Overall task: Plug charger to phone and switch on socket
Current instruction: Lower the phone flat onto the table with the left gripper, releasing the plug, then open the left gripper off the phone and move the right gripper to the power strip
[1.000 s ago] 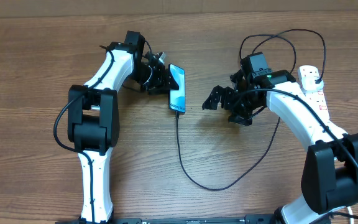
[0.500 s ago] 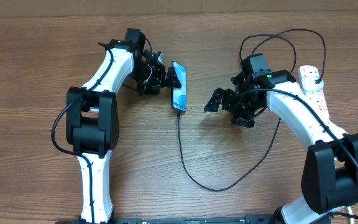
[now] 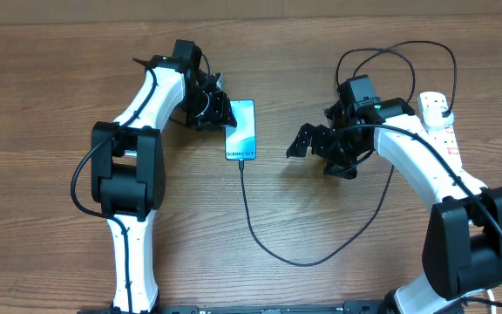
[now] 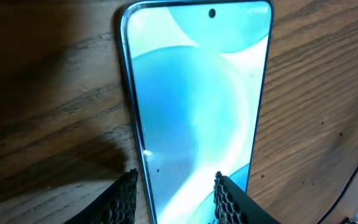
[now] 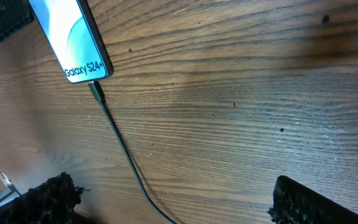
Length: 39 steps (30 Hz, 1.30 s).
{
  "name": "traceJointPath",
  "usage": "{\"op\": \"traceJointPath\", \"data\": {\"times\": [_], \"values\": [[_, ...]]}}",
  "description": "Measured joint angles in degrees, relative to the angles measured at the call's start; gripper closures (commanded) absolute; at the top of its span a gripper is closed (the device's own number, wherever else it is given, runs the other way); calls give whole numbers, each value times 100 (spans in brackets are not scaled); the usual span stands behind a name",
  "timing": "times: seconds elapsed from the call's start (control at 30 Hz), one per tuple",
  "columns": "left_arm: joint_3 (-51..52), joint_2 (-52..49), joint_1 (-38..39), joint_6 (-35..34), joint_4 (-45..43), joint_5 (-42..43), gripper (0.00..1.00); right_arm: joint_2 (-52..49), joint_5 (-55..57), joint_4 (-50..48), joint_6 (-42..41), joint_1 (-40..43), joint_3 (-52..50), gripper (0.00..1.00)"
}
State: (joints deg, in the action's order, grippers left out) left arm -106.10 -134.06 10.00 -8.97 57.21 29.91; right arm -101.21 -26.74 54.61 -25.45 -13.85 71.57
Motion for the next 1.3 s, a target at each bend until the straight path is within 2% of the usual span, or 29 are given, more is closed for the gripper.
{"op": "traceJointPath", "data": {"times": [0.07,0.17,0.33,0.47,0.57,0.67,0.83,1.03,1.3], "values": [[0,0,0,0,-2,9,18,0,0,2,0,0,0,0],[-2,9,0,-13,-4,103,0,0,4,0,0,-2,0,0],[-48,39,-28,4,120,262,0,0,61,109,-2,66,11,0],[-210,39,-142,164,363,444,0,0,339,1025,61,380,389,0],[-378,157,-282,317,308,498,0,-11,850,1906,162,702,1099,0],[-417,588,-409,363,138,352,0,-11,1397,2496,216,1038,1899,0],[-479,1891,-461,365,-208,-455,0,-11,2035,3012,525,1930,2809,0],[-710,3121,-437,369,-273,-1379,0,-184,2524,2608,669,3342,2903,0],[-675,2959,-437,466,302,-1768,0,-243,2824,1384,726,4511,2802,0]]}}
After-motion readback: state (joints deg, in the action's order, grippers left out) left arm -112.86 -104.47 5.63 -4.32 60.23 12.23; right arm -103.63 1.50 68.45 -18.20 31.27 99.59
